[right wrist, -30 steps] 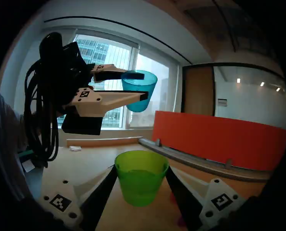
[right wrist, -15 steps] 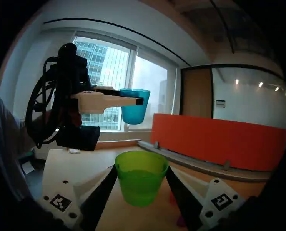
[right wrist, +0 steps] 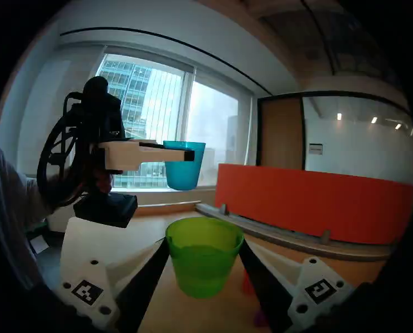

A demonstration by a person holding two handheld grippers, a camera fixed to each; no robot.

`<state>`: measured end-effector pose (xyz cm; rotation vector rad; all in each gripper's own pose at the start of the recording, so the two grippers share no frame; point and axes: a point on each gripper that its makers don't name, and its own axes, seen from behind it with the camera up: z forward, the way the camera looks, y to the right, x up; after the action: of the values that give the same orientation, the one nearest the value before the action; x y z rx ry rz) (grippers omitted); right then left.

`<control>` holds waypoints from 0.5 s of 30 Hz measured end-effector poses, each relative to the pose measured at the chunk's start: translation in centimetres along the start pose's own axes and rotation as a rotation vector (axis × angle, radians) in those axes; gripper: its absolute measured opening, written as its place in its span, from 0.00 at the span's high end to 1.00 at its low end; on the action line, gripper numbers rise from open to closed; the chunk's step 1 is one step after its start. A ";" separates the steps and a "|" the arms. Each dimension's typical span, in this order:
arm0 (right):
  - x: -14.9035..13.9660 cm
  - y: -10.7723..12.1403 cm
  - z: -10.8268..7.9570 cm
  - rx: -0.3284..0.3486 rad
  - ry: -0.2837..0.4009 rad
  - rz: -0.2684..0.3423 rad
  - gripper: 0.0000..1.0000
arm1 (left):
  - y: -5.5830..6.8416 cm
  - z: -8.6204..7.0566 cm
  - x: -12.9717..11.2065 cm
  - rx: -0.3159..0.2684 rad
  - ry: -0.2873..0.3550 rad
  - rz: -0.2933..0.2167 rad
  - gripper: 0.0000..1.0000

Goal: Pour water

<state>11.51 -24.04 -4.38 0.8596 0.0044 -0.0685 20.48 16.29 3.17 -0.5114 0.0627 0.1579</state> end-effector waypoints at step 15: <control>-0.7 3.0 -3.0 -0.078 -0.036 -0.007 0.09 | -0.8 -2.5 -5.5 0.008 -0.059 -0.064 0.14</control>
<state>11.06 -19.79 -4.04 0.7805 -0.0237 -0.0895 15.18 13.66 1.89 -0.4998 -0.0105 0.1104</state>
